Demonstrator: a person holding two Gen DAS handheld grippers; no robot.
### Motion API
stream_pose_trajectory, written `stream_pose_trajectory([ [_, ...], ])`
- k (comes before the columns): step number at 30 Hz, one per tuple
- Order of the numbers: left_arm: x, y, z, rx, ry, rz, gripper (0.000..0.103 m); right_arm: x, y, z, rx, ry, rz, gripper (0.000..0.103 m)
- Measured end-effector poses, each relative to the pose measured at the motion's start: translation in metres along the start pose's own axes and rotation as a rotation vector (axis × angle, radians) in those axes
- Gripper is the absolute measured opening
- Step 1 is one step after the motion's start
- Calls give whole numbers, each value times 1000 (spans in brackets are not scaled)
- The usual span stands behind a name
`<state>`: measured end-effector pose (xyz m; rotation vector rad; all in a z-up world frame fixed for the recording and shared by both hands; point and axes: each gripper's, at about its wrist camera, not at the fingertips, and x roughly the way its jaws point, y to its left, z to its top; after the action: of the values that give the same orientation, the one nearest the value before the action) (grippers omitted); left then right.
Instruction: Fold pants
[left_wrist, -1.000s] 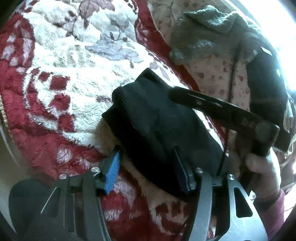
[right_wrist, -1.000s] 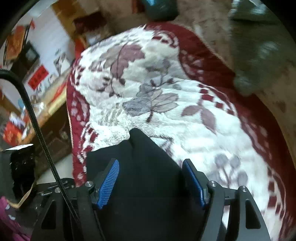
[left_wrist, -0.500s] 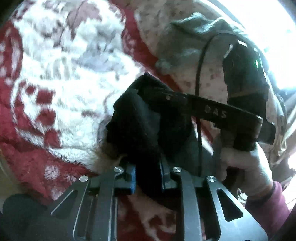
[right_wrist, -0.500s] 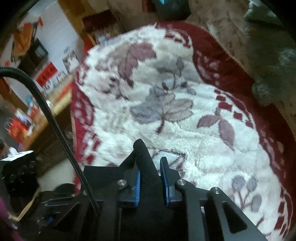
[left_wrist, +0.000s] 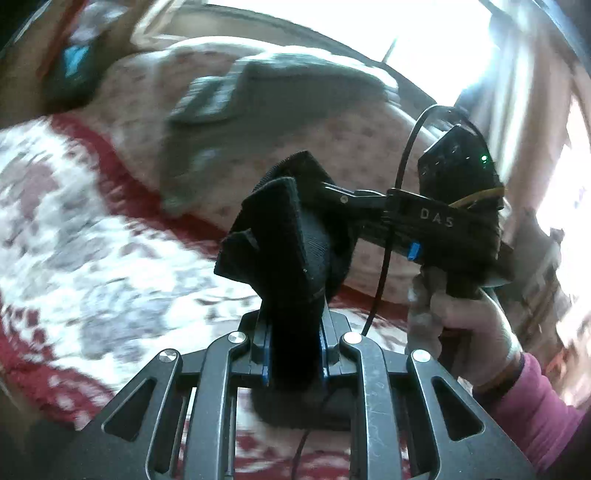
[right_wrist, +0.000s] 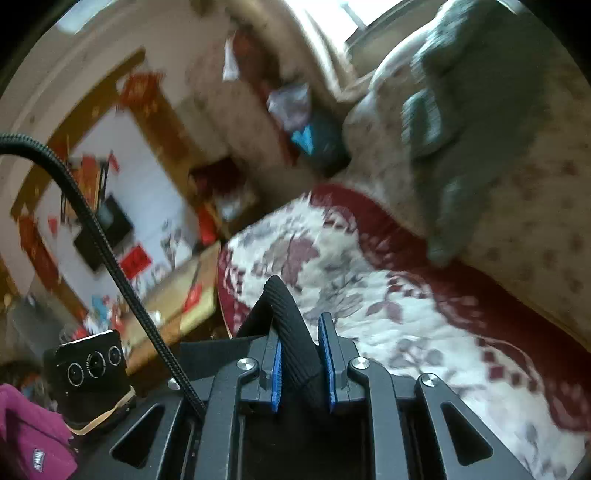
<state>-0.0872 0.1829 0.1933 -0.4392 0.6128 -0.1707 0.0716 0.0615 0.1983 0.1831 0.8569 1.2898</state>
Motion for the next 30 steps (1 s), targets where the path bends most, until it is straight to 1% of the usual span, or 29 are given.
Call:
stream_pose_trajectory([
  [1, 3, -15, -2, 30, 7, -21, 17, -24, -5, -8, 22, -39, -10, 17],
  [4, 22, -60, -14, 133, 57, -78, 17, -75, -22, -31, 94, -114, -31, 17],
  [6, 37, -87, -26, 180, 101, -109, 17, -107, -37, -54, 151, -159, -55, 17],
  [8, 52, -105, -39, 212, 147, -125, 17, -135, -57, -83, 230, -200, -76, 17],
  [9, 60, -114, -48, 224, 175, -131, 17, -143, -65, -95, 265, -215, -83, 17],
  [11, 80, -125, -65, 246, 230, -135, 17, -160, -82, -125, 329, -234, -122, 17],
  [13, 99, -132, -86, 264, 284, -115, 17, -170, -96, -150, 384, -244, -149, 17],
  [14, 106, -134, -93, 265, 307, -115, 17, -174, -105, -164, 410, -240, -173, 17],
  [16, 119, -135, -105, 252, 350, -124, 17, -176, -116, -180, 434, -224, -213, 17],
  [17, 122, -135, -109, 240, 355, -133, 18, -179, -122, -188, 457, -229, -217, 19],
  [18, 124, -133, -112, 227, 361, -149, 20, -182, -126, -193, 473, -240, -220, 20],
  [19, 127, -134, -114, 209, 376, -173, 22, -188, -130, -199, 491, -261, -234, 22],
  [20, 130, -133, -114, 195, 390, -189, 26, -194, -132, -202, 501, -276, -248, 31],
  [21, 132, -135, -116, 183, 411, -211, 32, -198, -133, -202, 509, -284, -268, 41],
  [22, 132, -138, -118, 178, 430, -226, 34, -204, -133, -203, 518, -285, -308, 56],
  [24, 130, -141, -122, 189, 437, -232, 38, -216, -134, -206, 530, -279, -332, 58],
  [26, 127, -143, -123, 208, 433, -223, 38, -227, -130, -206, 531, -281, -337, 58],
  [30, 118, -140, -120, 196, 455, -230, 38, -248, -124, -214, 548, -262, -383, 58],
])
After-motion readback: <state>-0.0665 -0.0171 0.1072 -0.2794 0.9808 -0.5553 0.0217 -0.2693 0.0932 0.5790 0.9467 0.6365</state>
